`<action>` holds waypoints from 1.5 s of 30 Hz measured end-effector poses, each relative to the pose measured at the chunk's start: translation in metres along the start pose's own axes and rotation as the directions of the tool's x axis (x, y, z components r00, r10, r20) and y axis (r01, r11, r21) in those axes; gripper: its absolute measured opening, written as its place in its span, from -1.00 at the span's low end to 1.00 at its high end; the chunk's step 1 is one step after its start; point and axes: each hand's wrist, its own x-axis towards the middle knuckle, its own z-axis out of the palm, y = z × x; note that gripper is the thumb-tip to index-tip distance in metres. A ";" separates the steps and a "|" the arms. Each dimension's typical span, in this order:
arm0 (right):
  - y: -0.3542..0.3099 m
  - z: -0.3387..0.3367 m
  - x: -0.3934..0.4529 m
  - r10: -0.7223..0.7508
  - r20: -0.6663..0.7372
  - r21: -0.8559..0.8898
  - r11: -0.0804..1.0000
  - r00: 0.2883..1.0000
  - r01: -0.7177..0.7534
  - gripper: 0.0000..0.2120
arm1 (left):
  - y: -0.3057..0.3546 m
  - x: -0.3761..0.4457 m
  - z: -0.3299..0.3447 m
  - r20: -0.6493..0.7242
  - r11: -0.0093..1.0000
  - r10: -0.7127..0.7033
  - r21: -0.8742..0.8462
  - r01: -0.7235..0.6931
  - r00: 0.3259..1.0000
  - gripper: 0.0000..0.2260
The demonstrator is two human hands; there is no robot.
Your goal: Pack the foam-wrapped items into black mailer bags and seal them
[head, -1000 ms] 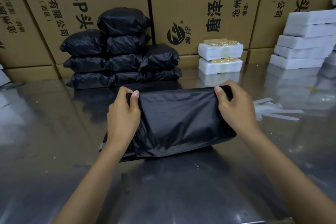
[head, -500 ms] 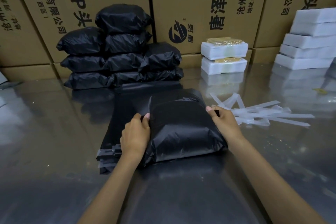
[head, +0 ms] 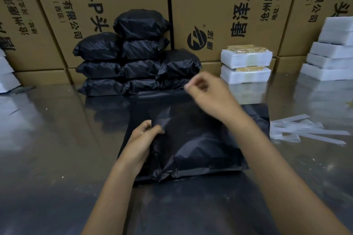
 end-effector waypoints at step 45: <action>0.020 0.050 -0.017 -0.171 0.133 0.380 0.918 0.976 0.110 -0.90 | 0.012 -0.006 0.002 -0.097 0.841 0.526 0.204 -0.500 0.845 -0.74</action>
